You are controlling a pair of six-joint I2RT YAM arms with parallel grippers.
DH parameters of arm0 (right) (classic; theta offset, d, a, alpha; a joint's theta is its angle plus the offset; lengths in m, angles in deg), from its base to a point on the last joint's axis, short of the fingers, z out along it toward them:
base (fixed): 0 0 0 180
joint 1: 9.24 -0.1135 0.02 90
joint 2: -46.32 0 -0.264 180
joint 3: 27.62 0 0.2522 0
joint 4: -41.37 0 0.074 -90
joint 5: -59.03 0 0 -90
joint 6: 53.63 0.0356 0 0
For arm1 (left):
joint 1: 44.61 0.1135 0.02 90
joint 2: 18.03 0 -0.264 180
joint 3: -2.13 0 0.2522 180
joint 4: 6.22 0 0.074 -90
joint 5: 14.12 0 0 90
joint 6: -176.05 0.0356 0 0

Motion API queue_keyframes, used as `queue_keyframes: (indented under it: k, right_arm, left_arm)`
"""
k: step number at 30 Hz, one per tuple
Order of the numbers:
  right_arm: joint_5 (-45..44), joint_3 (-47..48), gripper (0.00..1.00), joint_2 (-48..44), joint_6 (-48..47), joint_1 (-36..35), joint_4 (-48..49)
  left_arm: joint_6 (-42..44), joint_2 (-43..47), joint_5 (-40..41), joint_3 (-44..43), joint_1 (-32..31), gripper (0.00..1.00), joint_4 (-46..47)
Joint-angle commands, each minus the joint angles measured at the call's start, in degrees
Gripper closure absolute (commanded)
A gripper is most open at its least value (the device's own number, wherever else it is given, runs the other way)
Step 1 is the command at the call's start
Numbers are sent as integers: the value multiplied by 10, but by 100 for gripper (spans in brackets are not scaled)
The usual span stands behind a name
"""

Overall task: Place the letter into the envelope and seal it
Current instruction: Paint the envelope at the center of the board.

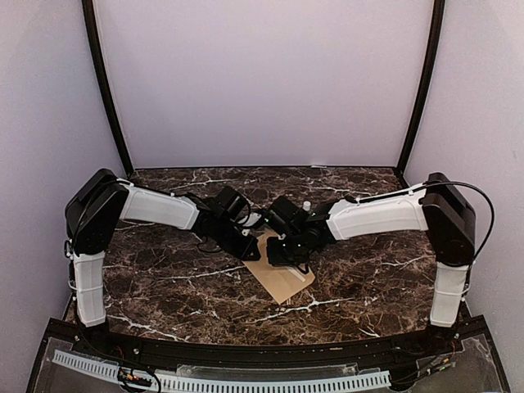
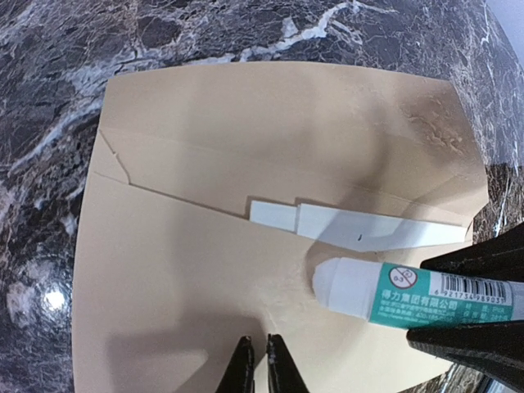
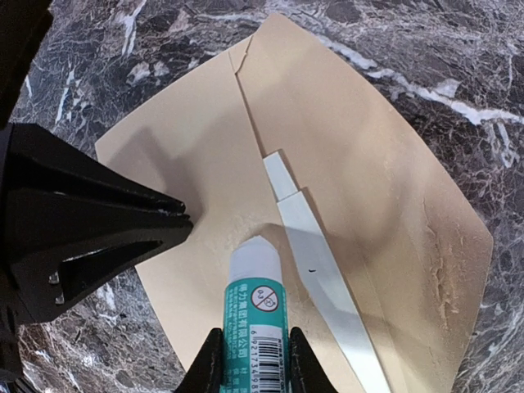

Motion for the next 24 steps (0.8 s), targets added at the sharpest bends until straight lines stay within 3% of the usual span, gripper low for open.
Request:
queue_keyframes:
  k: [1, 14, 24]
  right_arm:
    - [-16, 14, 93, 28, -3, 9, -3]
    - [-7, 24, 94, 28, -12, 11, -12]
    - [21, -42, 94, -25, 8, 10, -17]
  left_arm:
    - [-3, -14, -7, -4, -3, 92, -30]
    - [-5, -17, -5, -5, -3, 93, -29]
    - [-8, -17, 12, -7, -3, 93, -35]
